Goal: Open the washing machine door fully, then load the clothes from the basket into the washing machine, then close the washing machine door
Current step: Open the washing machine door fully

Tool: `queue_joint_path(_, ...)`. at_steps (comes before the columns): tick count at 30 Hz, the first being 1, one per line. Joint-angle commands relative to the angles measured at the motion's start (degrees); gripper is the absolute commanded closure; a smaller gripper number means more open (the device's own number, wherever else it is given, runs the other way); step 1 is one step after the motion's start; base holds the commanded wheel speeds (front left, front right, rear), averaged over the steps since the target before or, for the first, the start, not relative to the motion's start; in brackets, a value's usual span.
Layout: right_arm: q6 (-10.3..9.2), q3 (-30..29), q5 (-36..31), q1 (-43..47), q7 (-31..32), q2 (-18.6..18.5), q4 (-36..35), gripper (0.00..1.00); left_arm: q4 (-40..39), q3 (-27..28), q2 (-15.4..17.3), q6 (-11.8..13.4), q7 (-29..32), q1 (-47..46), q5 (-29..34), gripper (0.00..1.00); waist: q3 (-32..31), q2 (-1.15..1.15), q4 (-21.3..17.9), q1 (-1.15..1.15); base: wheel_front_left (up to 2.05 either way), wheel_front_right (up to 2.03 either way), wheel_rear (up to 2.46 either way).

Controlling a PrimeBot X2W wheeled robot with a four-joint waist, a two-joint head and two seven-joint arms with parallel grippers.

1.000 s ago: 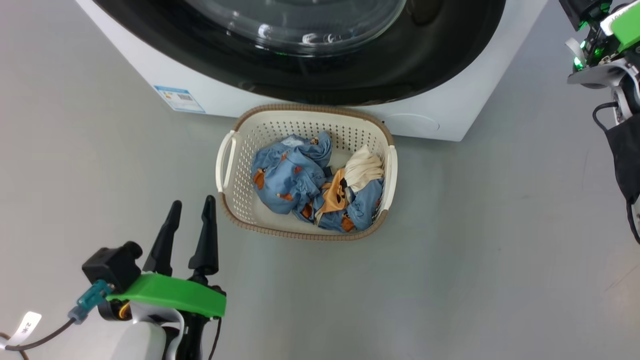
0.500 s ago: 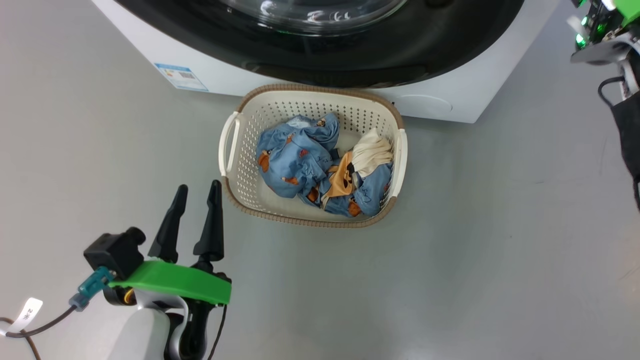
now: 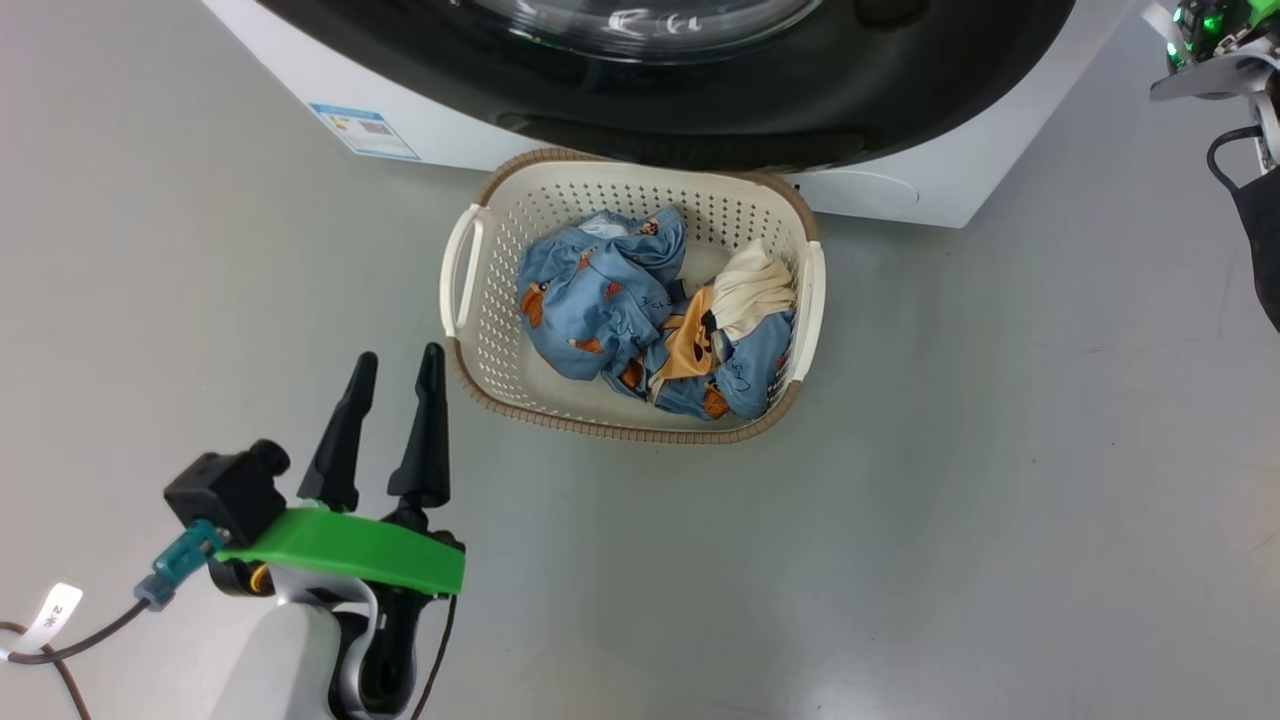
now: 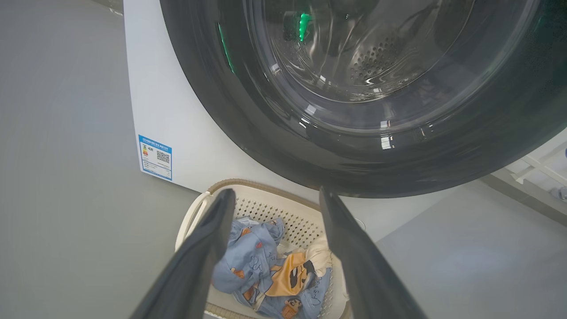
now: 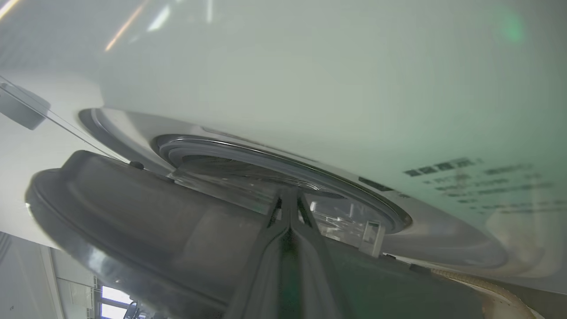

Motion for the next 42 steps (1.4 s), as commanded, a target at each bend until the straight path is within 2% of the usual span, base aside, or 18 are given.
queue_joint_path(1, 0.09, 1.2, -0.4, 0.4, 1.0, 1.5, -2.0, 1.0, -1.4, 1.6, 1.1, -0.1, -0.4, -0.9, -0.4, 0.0, -0.1, 0.0, -0.1, 0.0, 0.0, 0.0, 0.0)
queue_joint_path(15, 0.09, 3.7, 1.0, 5.9, 4.5, 1.7, -5.2, 1.0, -0.9, 2.0, 1.1, -0.1, -0.4, -0.3, 0.1, 0.0, -2.8, 0.0, -0.6, 0.0, 0.0, 0.0, 0.0)
queue_joint_path(42, 0.09, 9.2, 3.1, 19.3, 10.8, 3.4, -16.9, 1.0, -1.0, 4.2, 1.1, -0.1, -0.4, 4.5, 4.9, 0.0, -9.9, 0.0, -2.6, 0.0, 0.0, 0.0, 0.0)
